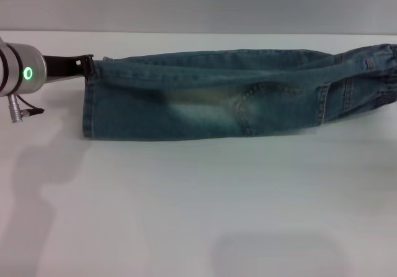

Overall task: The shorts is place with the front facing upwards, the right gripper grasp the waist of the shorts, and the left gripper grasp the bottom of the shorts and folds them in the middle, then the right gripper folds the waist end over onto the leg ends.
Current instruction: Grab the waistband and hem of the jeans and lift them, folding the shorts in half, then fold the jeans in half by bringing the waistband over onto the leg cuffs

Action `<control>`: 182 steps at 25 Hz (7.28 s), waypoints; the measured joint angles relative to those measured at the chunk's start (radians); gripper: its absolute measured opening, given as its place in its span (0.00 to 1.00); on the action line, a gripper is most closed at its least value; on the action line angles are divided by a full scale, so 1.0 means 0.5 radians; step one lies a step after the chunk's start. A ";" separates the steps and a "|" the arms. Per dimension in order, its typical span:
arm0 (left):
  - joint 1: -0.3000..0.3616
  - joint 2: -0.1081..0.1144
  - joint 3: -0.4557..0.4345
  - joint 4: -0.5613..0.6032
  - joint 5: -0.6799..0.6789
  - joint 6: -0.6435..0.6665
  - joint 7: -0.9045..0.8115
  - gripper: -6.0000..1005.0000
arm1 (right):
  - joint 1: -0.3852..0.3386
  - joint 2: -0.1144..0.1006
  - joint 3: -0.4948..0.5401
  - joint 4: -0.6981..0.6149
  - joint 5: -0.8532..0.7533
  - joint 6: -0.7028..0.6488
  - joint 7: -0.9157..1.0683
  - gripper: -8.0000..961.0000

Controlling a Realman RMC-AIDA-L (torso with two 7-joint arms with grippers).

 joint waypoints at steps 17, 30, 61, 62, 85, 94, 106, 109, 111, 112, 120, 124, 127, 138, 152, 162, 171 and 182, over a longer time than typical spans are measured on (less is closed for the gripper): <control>-0.293 -0.010 0.120 -0.912 -0.441 1.019 0.246 0.02 | 0.232 -0.055 -0.006 0.206 0.304 0.481 -0.604 0.04; -0.244 -0.002 0.153 -0.923 -0.546 1.139 0.314 0.44 | 0.152 -0.020 -0.031 0.243 0.308 0.558 -0.918 0.50; -0.282 -0.002 0.174 -0.875 -0.549 1.002 0.441 0.83 | 0.143 -0.019 -0.223 0.438 0.283 0.739 -0.751 0.63; -0.282 -0.002 0.174 -0.875 -0.549 1.002 0.441 0.83 | 0.150 -0.019 -0.242 0.442 0.283 0.751 -0.747 0.63; -0.311 -0.008 0.194 -0.874 -0.548 0.979 0.441 0.83 | 0.205 -0.089 -0.673 0.463 0.283 0.871 -0.339 0.61; -0.313 -0.007 0.196 -0.876 -0.548 0.978 0.440 0.83 | 0.180 -0.086 -0.703 0.407 0.283 0.838 -0.329 0.46; -0.299 -0.012 0.344 -0.894 -0.548 1.086 0.441 0.83 | 0.092 -0.054 -0.703 0.259 0.259 0.683 -0.290 0.10; -0.276 -0.017 0.515 -0.911 -0.581 1.235 0.426 0.83 | 0.030 -0.008 -0.702 0.085 0.265 0.503 -0.253 0.09; -0.267 -0.017 0.594 -0.934 -0.629 1.317 0.426 0.83 | 0.008 0.013 -0.702 -0.010 0.267 0.382 -0.203 0.09; -0.267 -0.017 0.594 -0.934 -0.629 1.317 0.426 0.83 | 0.003 0.016 -0.701 -0.051 0.269 0.315 -0.175 0.08; -0.237 -0.019 0.745 -0.975 -0.705 1.466 0.425 0.83 | 0.064 0.018 -0.750 -0.327 0.265 0.067 0.044 0.08; -0.238 -0.022 0.796 -0.992 -0.729 1.500 0.420 0.83 | 0.123 0.016 -0.852 -0.482 0.262 0.066 0.161 0.08; -0.250 -0.022 0.921 -1.025 -0.849 1.583 0.419 0.83 | 0.184 0.009 -0.936 -0.589 0.257 0.091 0.237 0.08; -0.288 -0.026 1.202 -1.032 -1.054 1.747 0.419 0.83 | 0.596 0.006 -1.003 -0.604 0.002 0.262 0.312 0.07; -0.381 -0.040 1.504 -1.013 -1.096 1.816 0.258 0.83 | 0.778 0.010 -1.179 -0.446 -0.027 0.383 0.297 0.07; -0.415 -0.040 1.663 -0.966 -1.100 1.869 0.188 0.83 | 0.825 0.016 -1.257 -0.445 -0.019 0.389 0.296 0.08; -0.434 -0.040 1.767 -0.953 -1.100 1.953 0.132 0.83 | 0.837 0.028 -1.346 -0.404 -0.014 0.392 0.299 0.07; -0.256 -0.004 1.775 -0.715 -0.997 1.941 0.155 0.83 | 0.876 0.026 -1.428 -0.366 -0.024 0.493 0.286 0.07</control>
